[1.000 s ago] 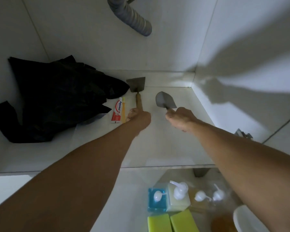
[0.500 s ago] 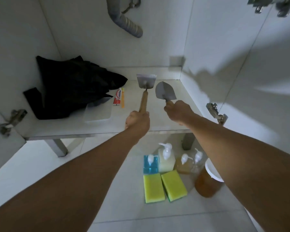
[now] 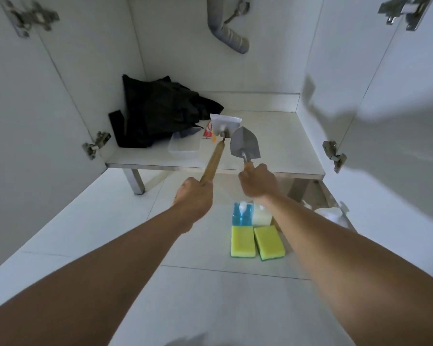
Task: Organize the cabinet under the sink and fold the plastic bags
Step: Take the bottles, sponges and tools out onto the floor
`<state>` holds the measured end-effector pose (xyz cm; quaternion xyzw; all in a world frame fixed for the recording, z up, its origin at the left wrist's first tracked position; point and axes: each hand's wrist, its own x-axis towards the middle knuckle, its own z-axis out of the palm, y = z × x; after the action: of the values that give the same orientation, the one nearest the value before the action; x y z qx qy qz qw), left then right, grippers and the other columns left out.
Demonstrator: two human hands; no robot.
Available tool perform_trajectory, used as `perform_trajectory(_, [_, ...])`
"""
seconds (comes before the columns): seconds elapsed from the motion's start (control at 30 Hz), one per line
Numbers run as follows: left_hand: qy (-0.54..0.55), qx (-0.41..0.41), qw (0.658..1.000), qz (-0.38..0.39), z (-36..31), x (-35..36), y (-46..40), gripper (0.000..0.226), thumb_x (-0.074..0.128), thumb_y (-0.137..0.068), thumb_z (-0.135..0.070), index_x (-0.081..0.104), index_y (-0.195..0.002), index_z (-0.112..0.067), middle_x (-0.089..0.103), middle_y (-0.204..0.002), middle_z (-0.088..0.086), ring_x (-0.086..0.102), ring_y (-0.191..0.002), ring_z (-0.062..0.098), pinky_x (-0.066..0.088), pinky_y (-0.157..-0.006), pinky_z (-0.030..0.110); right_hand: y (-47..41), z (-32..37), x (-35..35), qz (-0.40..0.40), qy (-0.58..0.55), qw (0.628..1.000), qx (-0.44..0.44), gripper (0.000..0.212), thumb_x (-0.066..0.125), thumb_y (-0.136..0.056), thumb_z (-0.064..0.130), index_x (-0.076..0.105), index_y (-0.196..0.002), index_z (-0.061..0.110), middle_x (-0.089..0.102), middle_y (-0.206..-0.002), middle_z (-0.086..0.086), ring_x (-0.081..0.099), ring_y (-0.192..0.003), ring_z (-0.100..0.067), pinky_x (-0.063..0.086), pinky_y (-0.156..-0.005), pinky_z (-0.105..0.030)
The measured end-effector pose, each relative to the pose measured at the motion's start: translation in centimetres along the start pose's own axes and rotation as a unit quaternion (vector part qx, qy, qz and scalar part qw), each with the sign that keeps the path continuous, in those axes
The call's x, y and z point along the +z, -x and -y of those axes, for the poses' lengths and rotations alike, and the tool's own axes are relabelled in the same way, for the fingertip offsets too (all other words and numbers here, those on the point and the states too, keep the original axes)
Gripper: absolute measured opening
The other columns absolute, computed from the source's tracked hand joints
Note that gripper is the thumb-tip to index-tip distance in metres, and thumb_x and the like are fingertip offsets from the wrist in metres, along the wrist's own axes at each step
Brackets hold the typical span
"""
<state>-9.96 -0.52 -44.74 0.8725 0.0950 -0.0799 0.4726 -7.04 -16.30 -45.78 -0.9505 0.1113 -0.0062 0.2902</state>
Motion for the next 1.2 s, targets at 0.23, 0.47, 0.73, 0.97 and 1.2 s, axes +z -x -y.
perform_trajectory(0.23, [-0.017,-0.023,0.999,-0.021,5.0,-5.1,4.7,0.028,0.040,-0.098,-0.034,0.053,-0.091,-0.010,0.052,-0.077,0.004,0.040,-0.059,0.017,0.032,-0.051,0.028,3.3,1.3,5.8,0.036,-0.035,0.999,-0.016,0.044,0.031,-0.096,0.035,0.044,-0.132,0.012,0.050,-0.117,-0.013,0.054,-0.112,-0.036,0.033,-0.077,-0.033])
perform_trajectory(0.47, [-0.040,-0.061,0.997,-0.026,10.3,-6.1,7.1,0.029,0.038,-0.099,-0.032,0.050,-0.084,-0.010,0.050,-0.073,0.004,0.038,-0.056,0.015,0.031,-0.049,0.025,6.3,2.4,10.4,0.076,0.013,0.994,-0.075,0.043,0.027,-0.100,0.025,0.039,-0.138,0.008,0.048,-0.122,-0.017,0.052,-0.113,-0.036,0.042,-0.091,-0.039])
perform_trajectory(0.73, [-0.050,-0.104,0.993,-0.002,17.5,-1.6,2.6,0.027,0.037,-0.095,-0.028,0.040,-0.072,-0.014,0.043,-0.067,0.000,0.036,-0.055,0.016,0.028,-0.050,0.024,4.6,-0.3,16.0,0.117,0.064,0.990,-0.035,0.042,0.028,-0.100,0.024,0.041,-0.136,0.007,0.048,-0.120,-0.015,0.054,-0.112,-0.033,0.045,-0.090,-0.043])
perform_trajectory(0.97, [-0.027,-0.123,0.992,0.016,22.4,3.4,-1.9,0.023,0.036,-0.092,-0.029,0.037,-0.075,-0.014,0.042,-0.069,0.000,0.036,-0.059,0.019,0.027,-0.051,0.028,1.3,-3.3,21.6,0.124,0.080,0.989,0.020,0.043,0.027,-0.101,0.024,0.039,-0.140,0.008,0.047,-0.124,-0.015,0.052,-0.115,-0.032,0.044,-0.094,-0.043])
perform_trajectory(1.2, [-0.025,-0.088,0.996,-0.004,24.2,6.1,-5.0,0.029,0.038,-0.098,-0.031,0.049,-0.095,-0.005,0.052,-0.079,0.005,0.047,-0.069,0.024,0.036,-0.061,0.033,-0.8,-4.9,25.6,0.101,0.090,0.990,0.026,0.048,0.027,-0.102,0.025,0.030,-0.148,0.012,0.047,-0.123,-0.014,0.050,-0.116,-0.030,0.044,-0.094,-0.041])
